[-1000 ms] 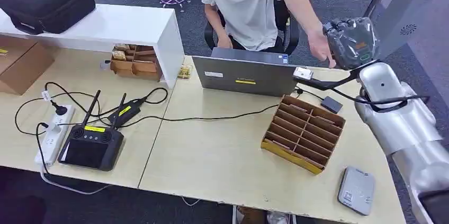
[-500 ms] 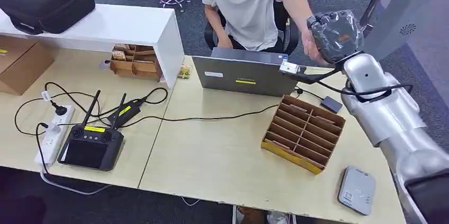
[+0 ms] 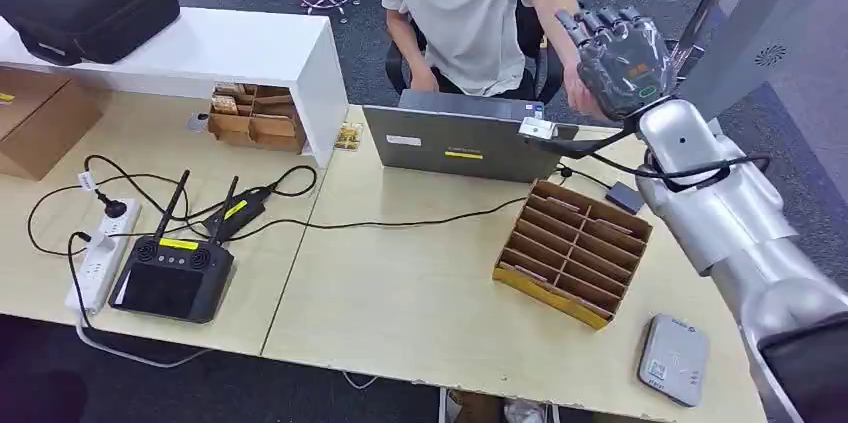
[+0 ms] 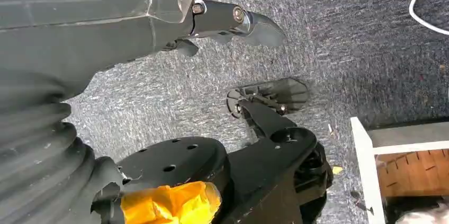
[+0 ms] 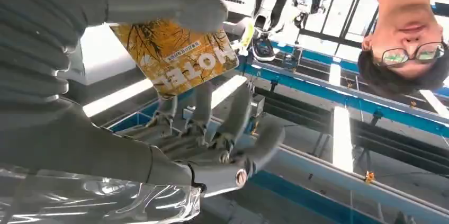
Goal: Pass the card to the sensor for recognition and then transmit it.
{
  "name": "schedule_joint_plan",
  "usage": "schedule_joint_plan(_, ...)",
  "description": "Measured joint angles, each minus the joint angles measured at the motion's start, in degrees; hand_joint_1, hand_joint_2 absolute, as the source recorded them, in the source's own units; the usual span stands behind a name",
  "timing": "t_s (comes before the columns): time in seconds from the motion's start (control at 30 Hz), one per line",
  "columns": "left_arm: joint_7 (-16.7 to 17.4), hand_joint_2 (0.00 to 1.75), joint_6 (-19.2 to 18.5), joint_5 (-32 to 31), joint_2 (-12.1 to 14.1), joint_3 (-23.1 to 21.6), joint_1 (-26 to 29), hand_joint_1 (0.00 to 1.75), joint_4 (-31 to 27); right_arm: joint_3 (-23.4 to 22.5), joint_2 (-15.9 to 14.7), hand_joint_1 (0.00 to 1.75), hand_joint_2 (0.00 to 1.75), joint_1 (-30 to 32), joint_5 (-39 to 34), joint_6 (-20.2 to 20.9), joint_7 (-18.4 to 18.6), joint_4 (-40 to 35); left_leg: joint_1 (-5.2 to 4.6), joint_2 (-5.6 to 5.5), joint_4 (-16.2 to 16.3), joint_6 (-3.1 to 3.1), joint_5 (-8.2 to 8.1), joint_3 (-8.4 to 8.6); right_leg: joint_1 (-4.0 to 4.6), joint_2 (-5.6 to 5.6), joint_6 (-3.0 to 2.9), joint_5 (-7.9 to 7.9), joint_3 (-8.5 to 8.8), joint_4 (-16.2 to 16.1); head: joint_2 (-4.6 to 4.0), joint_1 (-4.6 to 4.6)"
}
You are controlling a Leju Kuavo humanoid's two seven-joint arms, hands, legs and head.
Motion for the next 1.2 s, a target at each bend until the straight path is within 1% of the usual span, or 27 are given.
schedule_joint_plan(0.27, 0.6, 1.75, 0.1, 0.4, 0.0, 0.0, 0.0, 0.00, 0.0, 0.3, 0.0, 0.00, 1.75, 0.0, -0.2, -0.2, 0.0, 0.1, 0.00, 0.00, 0.0, 0.00, 0.00, 0.00, 0.00, 0.00, 0.01, 0.01, 0.00, 0.0, 0.00, 0.00)
schedule_joint_plan(0.37, 0.6, 1.75, 0.2, 0.7, -0.1, 0.1, 0.0, 0.00, 0.0, 0.3, -0.1, 0.00, 1.75, 0.2, -1.4, -0.5, -0.6, -0.5, 0.00, 0.01, 0.0, 0.00, 0.00, 0.01, 0.00, 0.02, 0.01, 0.01, -0.03, 0.0, 0.00, 0.00)
schedule_joint_plan(0.47, 0.6, 1.75, 0.3, 1.1, -0.1, 0.2, 0.0, 0.00, 0.0, 0.3, -0.7, 0.00, 1.75, 1.0, -3.3, -0.4, -1.2, -2.4, 0.00, 0.02, 0.0, 0.00, 0.00, 0.01, 0.01, 0.03, 0.01, 0.01, -0.05, 0.0, 0.00, 0.00)
schedule_joint_plan(0.57, 0.6, 1.75, 0.7, 2.0, -0.2, 0.8, 0.0, 0.00, 0.0, 0.2, -2.8, 0.00, 1.75, 3.9, -6.6, 0.2, -1.9, -8.1, 0.00, 0.00, 0.1, 0.00, 0.00, 0.01, 0.01, 0.01, 0.01, 0.00, -0.07, 0.0, 0.00, -0.02)
schedule_joint_plan(0.67, 0.5, 1.75, 1.0, 3.1, -0.3, 2.0, 0.1, 0.00, 0.0, -0.7, -6.8, 0.00, 1.75, 10.4, -9.5, 1.6, -1.4, -18.7, 0.01, -0.07, 0.1, 0.01, -0.01, -0.07, 0.02, -0.09, 0.01, 0.00, -0.06, -0.1, 0.00, 0.00)
schedule_joint_plan(0.7, 0.5, 1.75, 1.0, 3.2, -0.3, 2.1, 0.1, 0.00, 0.0, -1.0, -7.5, 0.00, 1.75, 12.4, -9.8, 1.8, -1.2, -20.3, 0.01, -0.07, 0.1, 0.01, -0.02, -0.09, 0.03, -0.08, 0.01, 0.00, -0.06, -0.1, 0.00, -0.02)
schedule_joint_plan(0.73, 0.5, 1.75, 1.2, 3.5, -0.3, 2.6, 0.2, 0.00, 0.0, -1.7, -9.2, 0.00, 1.75, 14.2, -10.4, 2.0, -0.9, -24.6, 0.01, -0.06, 0.1, 0.02, -0.03, -0.10, 0.02, -0.07, 0.01, 0.00, -0.10, -0.1, 0.00, 0.00)
schedule_joint_plan(0.77, 0.5, 1.75, 1.4, 3.7, -0.3, 2.9, 0.1, 0.00, 0.0, -2.3, -10.3, 0.00, 1.75, 16.2, -11.1, 2.1, -0.9, -27.2, 0.01, -0.06, 0.1, 0.02, -0.03, -0.11, 0.03, -0.07, 0.01, 0.00, -0.11, -0.1, 0.00, -0.04)
schedule_joint_plan(0.97, -0.1, 1.75, 2.2, 5.3, -0.3, 4.8, 0.2, 0.00, 0.0, -8.2, -17.0, 0.00, 1.75, 30.2, -15.7, 2.2, -3.0, -43.3, 0.02, -0.12, 0.1, 0.03, -0.04, -0.21, 0.04, -0.15, 0.02, 0.00, -0.15, -0.2, 0.00, -0.04)
schedule_joint_plan(1.07, -0.2, 1.75, 2.2, 6.0, -0.3, 5.9, 0.2, 0.00, 0.0, -11.4, -19.7, 0.00, 1.75, 37.2, -16.5, 2.1, -3.7, -49.4, 0.02, -0.15, 0.1, 0.05, -0.05, -0.31, 0.04, -0.20, 0.02, -0.01, -0.18, -0.2, 0.00, 0.00)
schedule_joint_plan(1.2, -0.2, 1.75, 2.3, 6.5, -0.3, 6.6, 0.1, 0.00, 0.0, -14.2, -22.0, 0.00, 1.75, 42.3, -16.7, 2.2, -4.4, -54.4, 0.02, -0.06, 0.1, 0.06, -0.05, -0.26, 0.04, -0.11, 0.02, 0.00, -0.21, -0.2, 0.00, 0.00)
